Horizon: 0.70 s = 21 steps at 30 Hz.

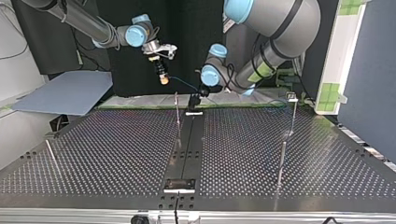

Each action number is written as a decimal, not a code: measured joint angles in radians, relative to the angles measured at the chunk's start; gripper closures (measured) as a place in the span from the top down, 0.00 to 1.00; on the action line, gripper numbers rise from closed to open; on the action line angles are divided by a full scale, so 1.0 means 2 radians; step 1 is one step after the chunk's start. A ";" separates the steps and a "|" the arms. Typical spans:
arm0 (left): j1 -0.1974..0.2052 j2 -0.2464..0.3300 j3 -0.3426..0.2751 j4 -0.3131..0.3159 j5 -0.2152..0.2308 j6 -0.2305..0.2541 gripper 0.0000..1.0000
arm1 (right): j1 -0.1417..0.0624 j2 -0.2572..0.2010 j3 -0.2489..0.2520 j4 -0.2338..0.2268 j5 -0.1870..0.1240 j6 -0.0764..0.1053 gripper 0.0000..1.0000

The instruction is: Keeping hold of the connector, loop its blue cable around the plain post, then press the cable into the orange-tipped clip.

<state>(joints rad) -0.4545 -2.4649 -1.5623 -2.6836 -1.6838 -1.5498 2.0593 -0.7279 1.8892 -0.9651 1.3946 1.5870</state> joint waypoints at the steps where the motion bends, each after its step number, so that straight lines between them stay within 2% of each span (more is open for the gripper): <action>1: -0.002 0.001 -0.003 0.000 -0.004 0.002 0.00 | -0.001 0.000 0.000 0.000 0.000 0.000 0.11; 11: -0.028 0.002 -0.034 0.018 -0.043 0.009 0.00 | -0.020 0.000 -0.003 0.001 -0.001 0.004 0.11; 21: -0.054 0.002 -0.039 0.032 -0.094 0.008 0.00 | -0.032 0.000 -0.004 0.004 -0.002 0.006 0.11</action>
<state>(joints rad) -0.5626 -2.4612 -1.6406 -2.6200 -1.8715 -1.5333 1.9949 -0.7279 1.8817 -0.9561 1.3905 1.5994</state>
